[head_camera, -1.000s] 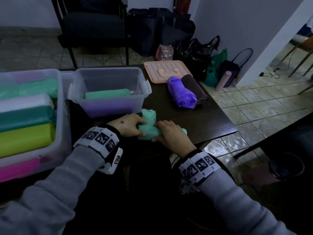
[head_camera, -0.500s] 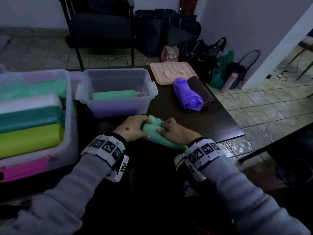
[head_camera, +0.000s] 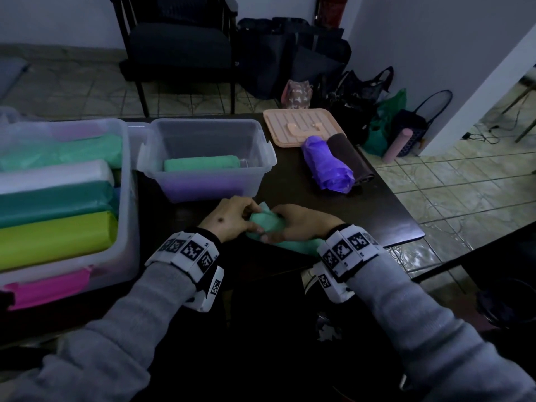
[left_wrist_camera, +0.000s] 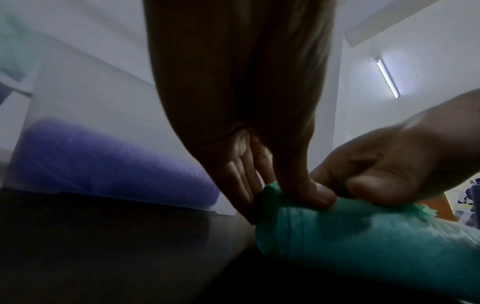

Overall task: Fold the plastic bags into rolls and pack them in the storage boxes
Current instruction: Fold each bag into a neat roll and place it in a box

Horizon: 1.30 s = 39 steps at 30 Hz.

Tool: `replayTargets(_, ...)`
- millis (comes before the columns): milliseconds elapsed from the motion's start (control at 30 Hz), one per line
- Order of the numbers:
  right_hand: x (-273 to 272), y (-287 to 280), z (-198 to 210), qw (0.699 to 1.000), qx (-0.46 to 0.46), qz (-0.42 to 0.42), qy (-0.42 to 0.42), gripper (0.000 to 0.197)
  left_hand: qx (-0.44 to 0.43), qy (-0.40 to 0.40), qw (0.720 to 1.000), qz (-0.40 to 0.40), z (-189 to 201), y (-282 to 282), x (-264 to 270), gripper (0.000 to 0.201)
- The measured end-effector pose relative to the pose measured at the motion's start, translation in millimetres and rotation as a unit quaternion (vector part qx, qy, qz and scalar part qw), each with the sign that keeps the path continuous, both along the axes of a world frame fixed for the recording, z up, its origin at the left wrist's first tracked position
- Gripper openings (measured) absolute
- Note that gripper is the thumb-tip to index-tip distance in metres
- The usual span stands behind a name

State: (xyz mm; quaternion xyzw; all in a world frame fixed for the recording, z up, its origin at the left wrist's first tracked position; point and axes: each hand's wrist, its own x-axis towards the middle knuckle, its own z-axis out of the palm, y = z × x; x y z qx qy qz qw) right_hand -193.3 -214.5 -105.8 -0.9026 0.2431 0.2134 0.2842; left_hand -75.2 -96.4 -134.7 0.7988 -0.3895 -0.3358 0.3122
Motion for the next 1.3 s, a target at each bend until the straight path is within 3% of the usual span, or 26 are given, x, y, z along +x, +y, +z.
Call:
replayTargets(133, -4.1, 11.7, -12.9, 0.996, -0.079, 0.030, -0.039, 0.069, -0.034, 0.037, 0.998, 0.035, -7.4, 3.6, -2.5, 0.048)
replayTargets(200, -5.7, 18.0, -20.7, 0.991, -0.111, 0.055, -0.041, 0.073, -0.089, 0.084, 0.984, 0.131, -11.5, 5.8, -3.4, 0.052)
replayTargets(267, -7.4, 24.0, -23.6, 0.986, -0.144, 0.076, -0.024, 0.074, -0.140, 0.147, 0.940, 0.274, -14.0, 9.0, 2.8, 0.074)
replayTargets(333, -8.4, 28.1, -23.1, 0.982, -0.169, 0.088, -0.016, 0.072, -0.175, 0.223, 0.876, 0.392, -11.1, 13.1, 11.2, 0.104)
replayTargets(367, -8.2, 28.9, -21.8, 0.981, -0.169, 0.091, -0.015, 0.071, -0.194, 0.259, 0.842, 0.431, -8.4, 14.7, 16.3, 0.105)
replayTargets(467, -4.2, 27.9, -13.3, 0.988, -0.132, 0.086, -0.001, 0.071, -0.263, 0.323, 0.754, 0.509, -0.7, 15.1, 36.9, 0.077)
replayTargets(533, -0.4, 24.7, -2.3, 0.993, -0.090, 0.072, -0.012, 0.072, -0.300, 0.342, 0.721, 0.523, 3.0, 15.5, 49.0, 0.068)
replayTargets(667, 12.0, 16.9, 41.7, 0.995, -0.044, 0.066, -0.065, 0.062, -0.341, 0.352, 0.700, 0.519, 1.4, 16.2, 59.1, 0.049)
replayTargets(900, 70.0, 19.7, 106.5, 0.989, -0.076, 0.113, -0.056, 0.048, -0.390, 0.357, 0.693, 0.489, -12.7, 36.0, 35.5, 0.055)
replayTargets(1067, 129.7, 37.5, 96.4, 0.981, -0.081, 0.176, 0.017, 0.053, -0.429, 0.419, 0.666, 0.444, -10.4, 52.1, 17.0, 0.050)
replayTargets(1167, 156.2, 45.8, 78.9, 0.975, -0.097, 0.191, 0.056, 0.063, -0.445, 0.421, 0.665, 0.427, -10.2, 54.9, 13.6, 0.041)
replayTargets(1300, 173.3, 46.1, 60.6, 0.974, -0.112, 0.180, 0.080, 0.073, -0.462, 0.425, 0.642, 0.440, -14.0, 55.7, 13.4, 0.051)
